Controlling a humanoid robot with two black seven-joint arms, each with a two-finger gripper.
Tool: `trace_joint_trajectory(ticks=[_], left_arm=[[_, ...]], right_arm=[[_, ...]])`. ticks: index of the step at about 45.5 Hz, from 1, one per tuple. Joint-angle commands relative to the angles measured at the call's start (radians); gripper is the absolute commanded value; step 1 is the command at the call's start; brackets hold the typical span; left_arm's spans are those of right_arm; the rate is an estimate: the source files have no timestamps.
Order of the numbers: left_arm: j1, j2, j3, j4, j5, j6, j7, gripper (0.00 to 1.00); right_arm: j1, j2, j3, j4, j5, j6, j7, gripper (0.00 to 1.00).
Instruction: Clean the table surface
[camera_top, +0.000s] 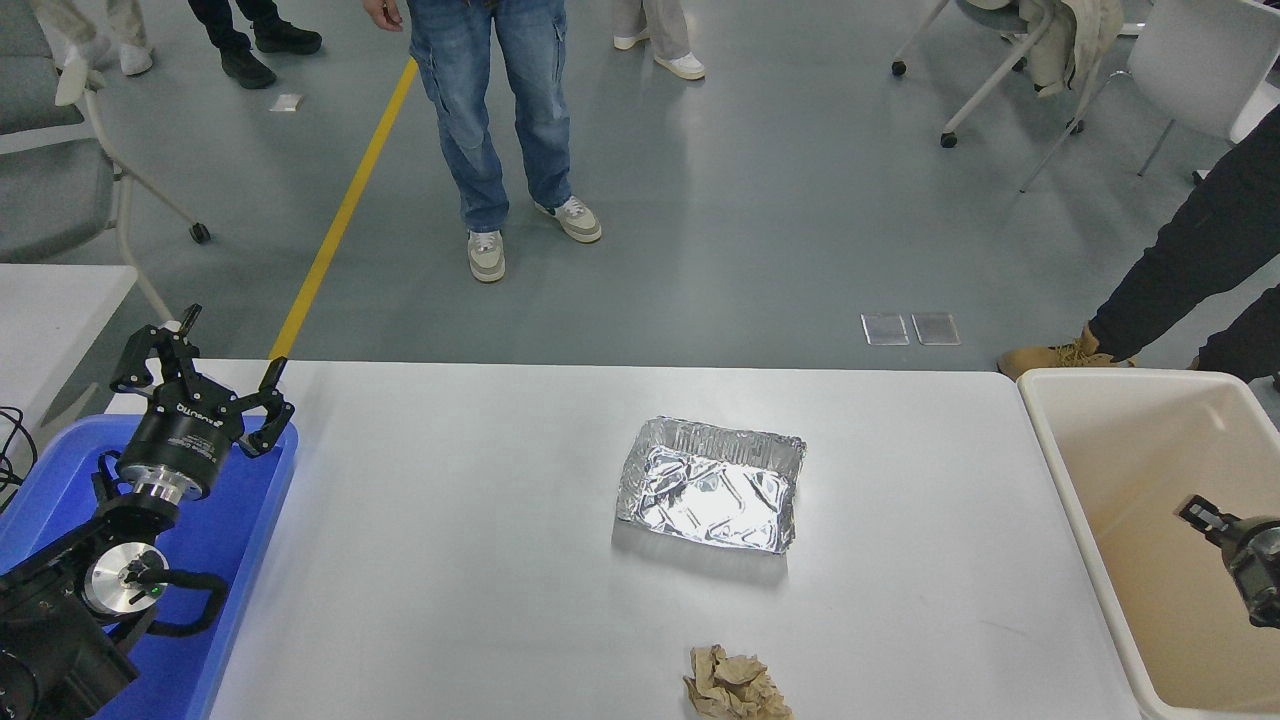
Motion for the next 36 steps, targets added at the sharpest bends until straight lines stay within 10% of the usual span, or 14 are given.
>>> trace_joint_trajectory(ticks=[1,36], left_arm=[[0.000,0.000,0.000,0.000,0.000,0.001,0.000,1.00],[0.000,0.000,0.000,0.000,0.000,0.001,0.000,1.00]], right_arm=[[0.072,-0.056,0.143,0.001,0.000,0.003,0.000,0.98],[0.276,-0.161,0.543,0.024,0.353,0.014,0.009,0.98]])
